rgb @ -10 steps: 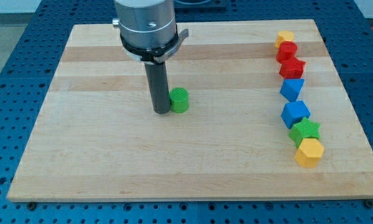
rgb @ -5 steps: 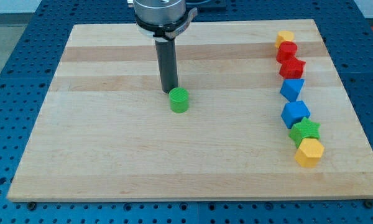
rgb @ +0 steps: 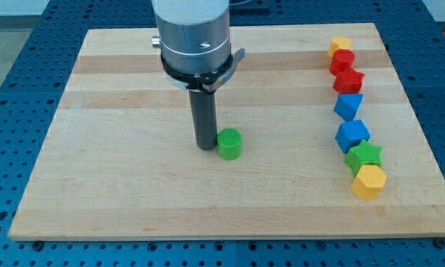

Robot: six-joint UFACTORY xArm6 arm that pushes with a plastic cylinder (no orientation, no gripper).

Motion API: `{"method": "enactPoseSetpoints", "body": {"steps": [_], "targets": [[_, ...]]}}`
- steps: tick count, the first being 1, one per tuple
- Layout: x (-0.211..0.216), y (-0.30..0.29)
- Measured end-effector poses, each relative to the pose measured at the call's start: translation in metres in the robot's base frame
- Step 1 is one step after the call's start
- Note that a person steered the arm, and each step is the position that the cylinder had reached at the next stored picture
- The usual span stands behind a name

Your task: Place the green circle parallel to the left of the yellow hexagon

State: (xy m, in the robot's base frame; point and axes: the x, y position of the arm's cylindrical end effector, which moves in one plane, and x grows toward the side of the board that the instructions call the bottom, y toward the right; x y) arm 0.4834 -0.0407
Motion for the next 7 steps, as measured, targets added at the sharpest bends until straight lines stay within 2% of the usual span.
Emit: {"method": "enactPoseSetpoints", "body": {"steps": [1, 3, 5, 6, 7], "targets": [[-0.006, 0.025], [0.035, 0.063], [0.061, 0.075], [0.058, 0.073], [0.018, 0.067]]}}
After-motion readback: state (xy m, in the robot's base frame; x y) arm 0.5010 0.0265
